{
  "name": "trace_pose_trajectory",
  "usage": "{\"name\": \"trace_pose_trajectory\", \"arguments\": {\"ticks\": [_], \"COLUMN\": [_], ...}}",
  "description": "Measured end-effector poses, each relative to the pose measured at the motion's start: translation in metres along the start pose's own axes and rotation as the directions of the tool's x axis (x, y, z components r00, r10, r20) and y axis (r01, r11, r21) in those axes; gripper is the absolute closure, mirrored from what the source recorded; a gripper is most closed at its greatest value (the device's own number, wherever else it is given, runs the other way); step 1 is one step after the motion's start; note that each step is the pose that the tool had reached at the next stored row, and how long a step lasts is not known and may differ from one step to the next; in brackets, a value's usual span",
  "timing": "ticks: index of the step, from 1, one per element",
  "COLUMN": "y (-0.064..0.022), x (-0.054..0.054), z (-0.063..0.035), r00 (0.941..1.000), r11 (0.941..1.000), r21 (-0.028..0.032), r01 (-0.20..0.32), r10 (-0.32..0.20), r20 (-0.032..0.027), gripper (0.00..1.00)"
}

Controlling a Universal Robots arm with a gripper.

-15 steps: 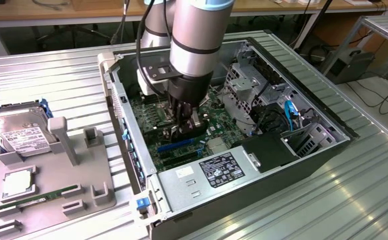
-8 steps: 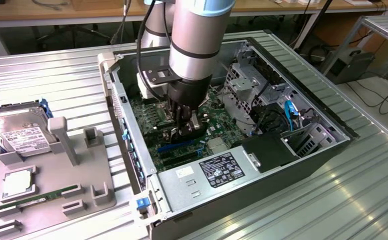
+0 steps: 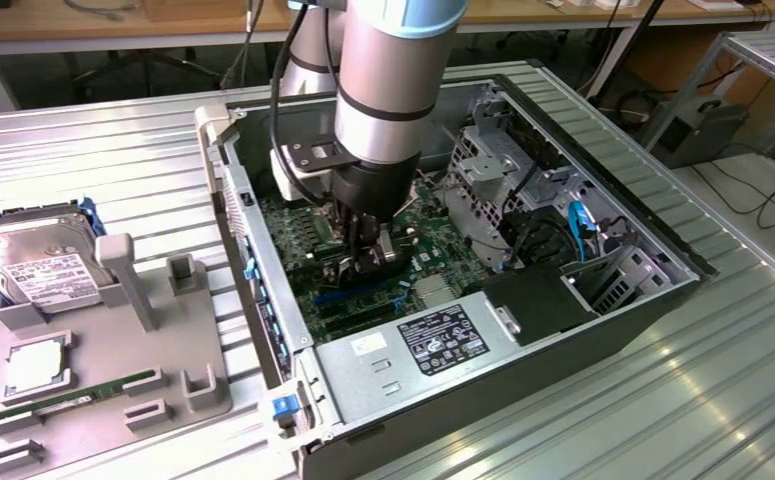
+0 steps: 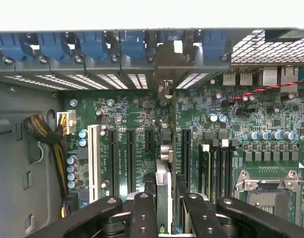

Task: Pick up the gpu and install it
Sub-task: 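Insert the gpu into the slot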

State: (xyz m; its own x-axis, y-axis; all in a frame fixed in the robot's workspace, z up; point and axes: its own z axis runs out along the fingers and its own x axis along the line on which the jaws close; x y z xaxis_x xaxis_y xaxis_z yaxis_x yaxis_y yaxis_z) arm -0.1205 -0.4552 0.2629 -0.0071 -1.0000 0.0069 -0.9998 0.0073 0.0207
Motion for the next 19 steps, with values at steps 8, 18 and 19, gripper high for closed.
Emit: {"name": "trace_pose_trajectory", "arguments": {"ticks": [8, 18, 19], "y": [0.0015, 0.0016, 0.0016], "x": [0.0, 0.0, 0.0], "z": [0.0027, 0.0031, 0.0031], "r00": [0.9999, 0.9996, 0.9996], "r11": [0.9999, 0.9998, 0.9998], "r21": [-0.0002, -0.0007, -0.0007], "r01": [-0.014, -0.018, -0.018], "r10": [0.014, 0.018, 0.018], "r20": [0.0025, 0.0199, 0.0215], "gripper": [0.74, 0.74, 0.74]}}
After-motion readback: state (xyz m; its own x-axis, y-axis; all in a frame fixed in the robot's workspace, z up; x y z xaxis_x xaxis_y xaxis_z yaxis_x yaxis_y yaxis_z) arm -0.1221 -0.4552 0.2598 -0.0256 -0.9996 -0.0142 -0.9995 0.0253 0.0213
